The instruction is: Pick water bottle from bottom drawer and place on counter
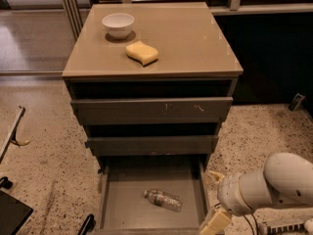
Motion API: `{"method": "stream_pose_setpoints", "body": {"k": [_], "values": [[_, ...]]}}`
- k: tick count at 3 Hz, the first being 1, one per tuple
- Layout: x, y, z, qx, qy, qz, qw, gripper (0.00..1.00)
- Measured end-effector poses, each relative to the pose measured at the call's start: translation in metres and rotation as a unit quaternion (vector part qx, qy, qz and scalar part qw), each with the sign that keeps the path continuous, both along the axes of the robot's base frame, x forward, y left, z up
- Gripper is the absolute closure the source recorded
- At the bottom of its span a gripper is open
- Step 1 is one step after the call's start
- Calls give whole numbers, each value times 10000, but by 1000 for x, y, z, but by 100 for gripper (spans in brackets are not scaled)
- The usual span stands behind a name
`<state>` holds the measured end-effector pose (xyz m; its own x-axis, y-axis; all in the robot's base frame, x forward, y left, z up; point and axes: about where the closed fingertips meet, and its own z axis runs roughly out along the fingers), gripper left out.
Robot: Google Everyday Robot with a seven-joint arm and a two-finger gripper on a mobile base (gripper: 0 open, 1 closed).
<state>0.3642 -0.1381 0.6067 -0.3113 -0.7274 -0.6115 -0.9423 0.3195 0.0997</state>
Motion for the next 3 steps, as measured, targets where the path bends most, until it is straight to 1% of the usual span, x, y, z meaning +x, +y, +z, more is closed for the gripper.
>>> {"method": "stream_pose_setpoints", "body": {"k": [1,2,3], "values": [[12,4,-26,169,-61,-220,9996,0],[12,4,-26,169,-61,-220,9996,0],[15,3,-26,88,-79,-343,9993,0]]}}
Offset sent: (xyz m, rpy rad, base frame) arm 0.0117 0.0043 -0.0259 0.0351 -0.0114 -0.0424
